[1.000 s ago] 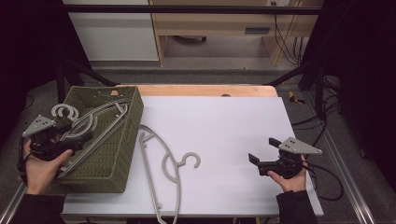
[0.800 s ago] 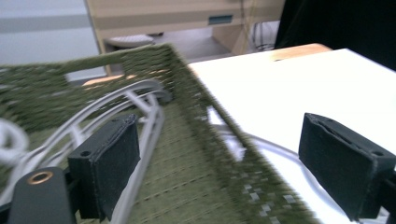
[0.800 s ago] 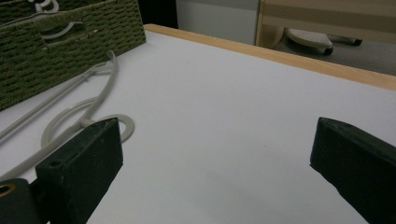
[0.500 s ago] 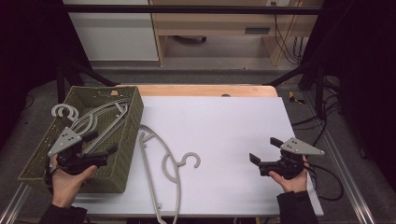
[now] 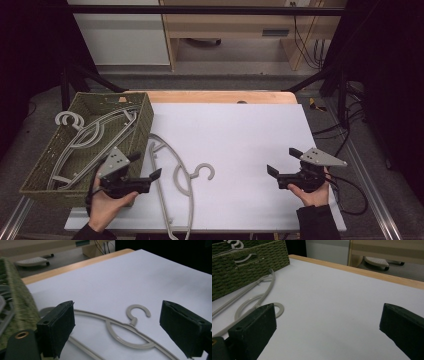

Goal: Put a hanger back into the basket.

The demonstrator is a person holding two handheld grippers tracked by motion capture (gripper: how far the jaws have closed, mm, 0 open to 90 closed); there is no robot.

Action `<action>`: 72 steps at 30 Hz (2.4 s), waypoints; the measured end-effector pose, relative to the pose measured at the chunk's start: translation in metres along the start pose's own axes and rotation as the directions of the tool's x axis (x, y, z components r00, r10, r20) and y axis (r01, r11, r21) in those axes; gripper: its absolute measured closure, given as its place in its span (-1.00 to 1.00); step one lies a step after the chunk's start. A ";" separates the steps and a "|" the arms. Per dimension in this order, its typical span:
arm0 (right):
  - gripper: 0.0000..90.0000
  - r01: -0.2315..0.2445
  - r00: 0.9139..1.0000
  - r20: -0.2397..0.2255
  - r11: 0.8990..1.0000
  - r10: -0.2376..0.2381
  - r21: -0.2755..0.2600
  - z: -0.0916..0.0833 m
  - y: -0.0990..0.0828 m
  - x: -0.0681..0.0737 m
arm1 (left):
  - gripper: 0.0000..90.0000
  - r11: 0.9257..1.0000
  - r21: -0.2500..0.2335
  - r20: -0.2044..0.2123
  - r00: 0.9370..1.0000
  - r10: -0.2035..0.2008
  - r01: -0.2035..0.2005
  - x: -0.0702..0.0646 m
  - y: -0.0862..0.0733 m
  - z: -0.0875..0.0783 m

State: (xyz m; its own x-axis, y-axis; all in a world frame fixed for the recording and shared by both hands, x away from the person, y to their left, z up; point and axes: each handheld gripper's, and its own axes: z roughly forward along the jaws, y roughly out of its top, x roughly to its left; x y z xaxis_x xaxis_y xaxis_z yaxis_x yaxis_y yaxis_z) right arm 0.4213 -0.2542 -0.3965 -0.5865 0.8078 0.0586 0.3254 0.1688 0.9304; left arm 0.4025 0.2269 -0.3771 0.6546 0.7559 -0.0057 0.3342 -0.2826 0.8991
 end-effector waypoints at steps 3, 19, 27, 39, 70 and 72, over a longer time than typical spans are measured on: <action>-0.98 0.002 1.000 -0.002 1.000 -0.002 0.004 0.000 0.000 0.000 | -0.70 0.998 0.052 0.032 0.999 0.018 -0.019 -0.016 -0.006 0.014; -0.96 0.011 1.000 -0.017 1.000 -0.011 0.019 0.003 -0.001 0.002 | -0.26 0.956 0.292 0.108 0.993 -0.037 0.004 -0.047 -0.037 0.077; -0.96 0.008 1.000 -0.018 1.000 -0.008 0.015 0.003 -0.001 0.003 | -0.14 0.930 0.368 0.084 0.996 -0.024 -0.008 -0.057 -0.040 0.107; -0.96 0.009 1.000 -0.019 1.000 -0.008 0.017 0.003 -0.001 0.004 | 0.11 0.892 0.451 0.030 0.999 -0.014 -0.001 -0.062 -0.043 0.118; -0.96 0.011 1.000 -0.020 1.000 -0.010 0.016 0.003 -0.001 0.005 | -0.01 0.893 0.442 0.155 0.988 0.020 -0.087 -0.099 -0.054 0.095; -0.96 0.012 1.000 -0.021 1.000 -0.011 0.016 0.003 -0.001 0.004 | 0.08 0.891 0.441 0.147 0.988 0.047 -0.108 -0.100 -0.055 0.094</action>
State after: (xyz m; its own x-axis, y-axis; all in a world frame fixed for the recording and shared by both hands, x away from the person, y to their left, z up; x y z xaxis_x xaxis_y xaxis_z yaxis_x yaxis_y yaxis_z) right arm 0.4203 -0.2494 -0.3981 -0.6057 0.7938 0.0555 0.3304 0.1874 0.9250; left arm 0.3823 0.1120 -0.4673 0.7621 0.6469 -0.0280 0.5263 -0.5937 0.6087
